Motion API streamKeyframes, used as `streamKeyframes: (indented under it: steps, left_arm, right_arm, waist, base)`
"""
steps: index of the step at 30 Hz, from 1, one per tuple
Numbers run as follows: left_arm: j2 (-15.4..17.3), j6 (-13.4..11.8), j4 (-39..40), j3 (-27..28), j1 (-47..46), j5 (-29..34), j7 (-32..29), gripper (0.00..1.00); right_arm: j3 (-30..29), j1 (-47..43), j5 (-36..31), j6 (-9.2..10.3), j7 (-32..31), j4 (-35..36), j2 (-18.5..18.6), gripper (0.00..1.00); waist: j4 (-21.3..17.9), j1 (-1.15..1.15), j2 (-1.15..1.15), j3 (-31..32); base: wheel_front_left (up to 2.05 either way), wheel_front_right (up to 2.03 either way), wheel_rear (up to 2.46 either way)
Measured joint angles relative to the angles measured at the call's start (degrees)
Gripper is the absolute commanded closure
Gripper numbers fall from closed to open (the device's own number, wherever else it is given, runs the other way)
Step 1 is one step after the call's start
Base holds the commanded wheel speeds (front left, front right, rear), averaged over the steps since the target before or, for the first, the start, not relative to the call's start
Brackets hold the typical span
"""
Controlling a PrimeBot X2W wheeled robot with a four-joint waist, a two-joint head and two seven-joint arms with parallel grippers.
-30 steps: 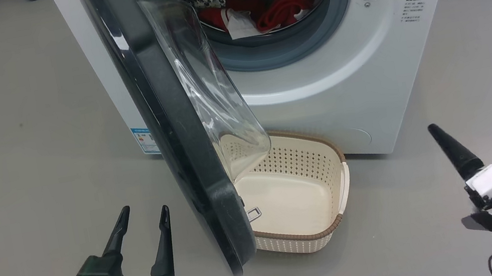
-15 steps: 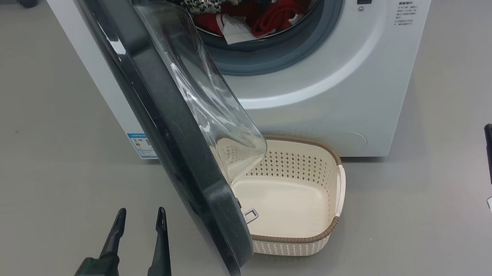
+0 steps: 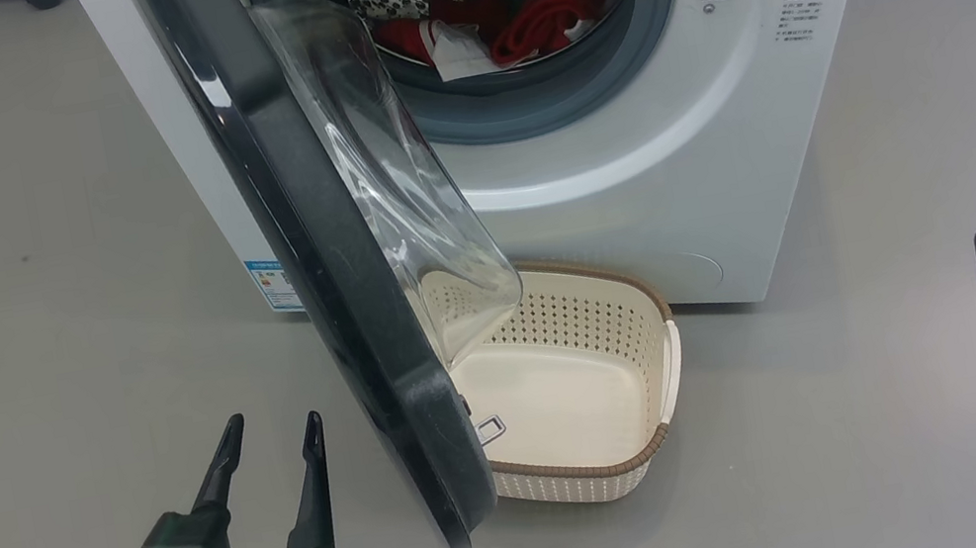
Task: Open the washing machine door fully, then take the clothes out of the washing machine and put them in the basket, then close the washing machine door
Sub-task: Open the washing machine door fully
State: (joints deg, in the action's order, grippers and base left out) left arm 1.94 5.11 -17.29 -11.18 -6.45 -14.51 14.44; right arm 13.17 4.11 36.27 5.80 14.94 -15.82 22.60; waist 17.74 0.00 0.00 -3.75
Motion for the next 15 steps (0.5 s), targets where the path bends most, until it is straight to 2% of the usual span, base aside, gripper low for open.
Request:
streamKeyframes:
  steps: [6,15]
  left_arm:
    - [0.00,0.00,0.05,0.09,0.00,0.01,0.00,0.00]
    - [0.00,0.00,0.10,0.14,0.00,0.18,0.00,0.00]
  right_arm:
    - [-0.91,-0.88,-3.00,0.86,-0.02,1.94,-2.18,0.00]
    - [-1.01,-3.38,-7.36,0.93,-0.07,2.81,-5.30,0.00]
  waist:
    - [-0.18,0.00,0.00,-0.14]
    - [-0.36,0.00,0.00,-0.40]
  base:
    - [0.00,0.00,0.00]
    - [0.00,0.00,0.00]
